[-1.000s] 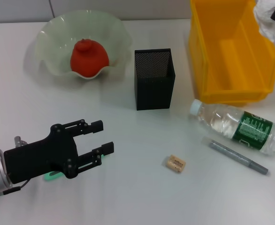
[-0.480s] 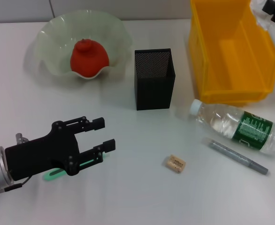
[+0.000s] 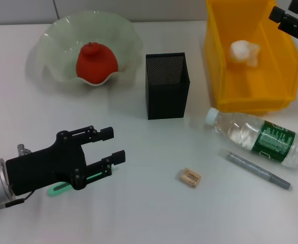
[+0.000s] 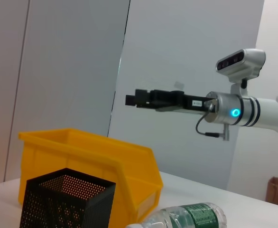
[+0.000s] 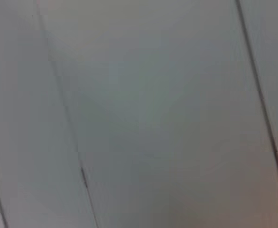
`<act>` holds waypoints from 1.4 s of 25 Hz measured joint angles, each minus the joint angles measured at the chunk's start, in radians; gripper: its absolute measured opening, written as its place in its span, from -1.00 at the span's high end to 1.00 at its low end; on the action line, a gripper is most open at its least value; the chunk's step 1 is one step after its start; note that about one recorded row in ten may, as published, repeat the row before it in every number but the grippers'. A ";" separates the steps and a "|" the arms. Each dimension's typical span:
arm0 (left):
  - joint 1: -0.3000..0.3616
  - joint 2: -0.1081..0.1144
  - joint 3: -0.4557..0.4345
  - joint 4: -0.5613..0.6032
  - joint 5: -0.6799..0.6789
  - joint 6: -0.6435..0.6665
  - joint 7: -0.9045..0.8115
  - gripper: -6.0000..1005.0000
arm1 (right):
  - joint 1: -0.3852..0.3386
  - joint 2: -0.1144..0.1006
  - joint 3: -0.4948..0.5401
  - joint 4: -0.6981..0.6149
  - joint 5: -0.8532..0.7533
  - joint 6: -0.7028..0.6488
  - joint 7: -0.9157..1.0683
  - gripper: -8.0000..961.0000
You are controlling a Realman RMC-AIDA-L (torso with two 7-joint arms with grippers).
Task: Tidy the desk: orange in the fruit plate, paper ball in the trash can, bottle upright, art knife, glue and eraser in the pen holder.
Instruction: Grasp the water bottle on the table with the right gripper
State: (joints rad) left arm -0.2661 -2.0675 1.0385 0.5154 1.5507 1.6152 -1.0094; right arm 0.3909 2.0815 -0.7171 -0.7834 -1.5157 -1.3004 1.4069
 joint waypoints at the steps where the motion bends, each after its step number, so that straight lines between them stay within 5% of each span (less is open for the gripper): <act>1: 0.000 0.000 0.000 0.000 0.000 0.000 0.000 -0.15 | -0.002 -0.001 0.000 -0.009 0.000 -0.028 0.015 -0.46; 9: -0.001 0.000 0.000 0.000 0.000 -0.002 0.000 -0.16 | -0.006 -0.006 -0.001 -0.216 -0.110 -0.272 0.291 -0.48; 19: -0.003 0.001 0.000 0.000 0.000 -0.003 0.006 -0.16 | 0.098 -0.011 -0.059 -0.704 -0.627 -0.443 0.775 -0.48; 26: -0.004 0.000 0.001 0.000 0.000 -0.002 0.009 -0.15 | 0.253 -0.013 -0.238 -0.746 -0.989 -0.626 0.967 -0.48; 29: -0.004 0.000 0.002 0.000 0.000 -0.001 0.009 -0.15 | 0.271 -0.003 -0.358 -0.736 -1.099 -0.627 1.008 -0.48; 35: -0.001 0.000 0.002 -0.003 0.001 -0.002 0.010 -0.16 | 0.284 -0.002 -0.431 -0.724 -1.157 -0.623 1.038 -0.48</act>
State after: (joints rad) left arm -0.2672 -2.0678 1.0400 0.5125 1.5518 1.6128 -0.9991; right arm 0.6750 2.0794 -1.1483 -1.5070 -2.6722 -1.9235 2.4449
